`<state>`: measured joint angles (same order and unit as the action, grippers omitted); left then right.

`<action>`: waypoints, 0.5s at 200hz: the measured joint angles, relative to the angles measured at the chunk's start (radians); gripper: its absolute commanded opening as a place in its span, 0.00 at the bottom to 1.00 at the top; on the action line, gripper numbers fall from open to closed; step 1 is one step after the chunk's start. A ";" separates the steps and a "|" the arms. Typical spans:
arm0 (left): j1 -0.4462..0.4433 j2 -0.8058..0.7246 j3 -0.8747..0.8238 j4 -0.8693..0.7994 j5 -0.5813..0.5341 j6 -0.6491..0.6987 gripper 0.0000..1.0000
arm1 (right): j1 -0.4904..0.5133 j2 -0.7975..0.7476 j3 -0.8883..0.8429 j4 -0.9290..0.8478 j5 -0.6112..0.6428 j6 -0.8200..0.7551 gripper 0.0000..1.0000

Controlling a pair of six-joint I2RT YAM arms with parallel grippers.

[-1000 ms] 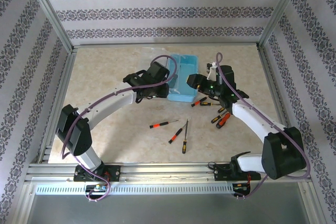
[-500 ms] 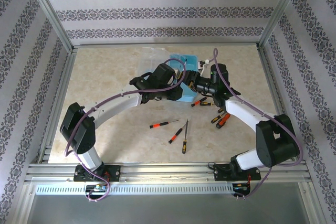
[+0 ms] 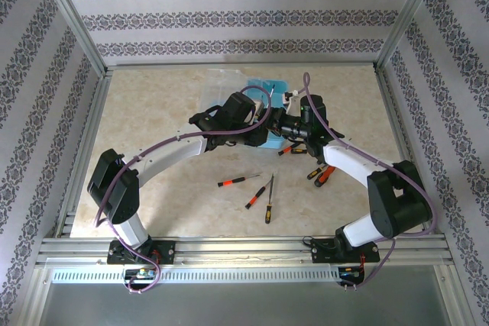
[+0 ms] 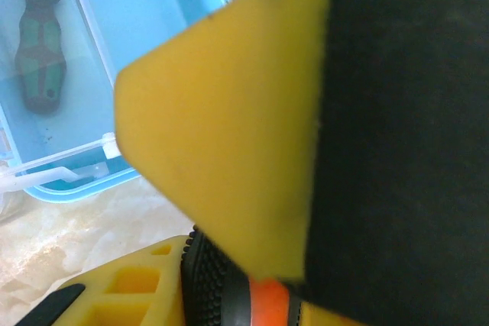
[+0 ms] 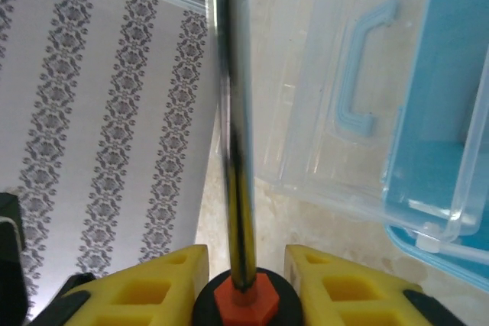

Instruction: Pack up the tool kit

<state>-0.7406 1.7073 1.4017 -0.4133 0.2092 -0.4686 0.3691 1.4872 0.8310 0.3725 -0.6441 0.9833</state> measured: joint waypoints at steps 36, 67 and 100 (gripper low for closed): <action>0.000 0.000 -0.001 0.000 -0.003 0.005 0.45 | 0.001 0.000 0.000 -0.003 0.003 -0.013 0.18; 0.000 0.000 -0.001 -0.001 -0.008 0.021 0.67 | 0.002 0.000 0.000 -0.024 0.022 -0.029 0.17; 0.003 -0.021 -0.018 -0.010 -0.042 0.042 0.80 | -0.004 -0.002 0.023 -0.082 0.043 -0.072 0.17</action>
<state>-0.7372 1.6859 1.3834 -0.4232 0.1669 -0.4267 0.3653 1.4857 0.8543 0.2901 -0.6006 0.9115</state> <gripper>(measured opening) 0.759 0.225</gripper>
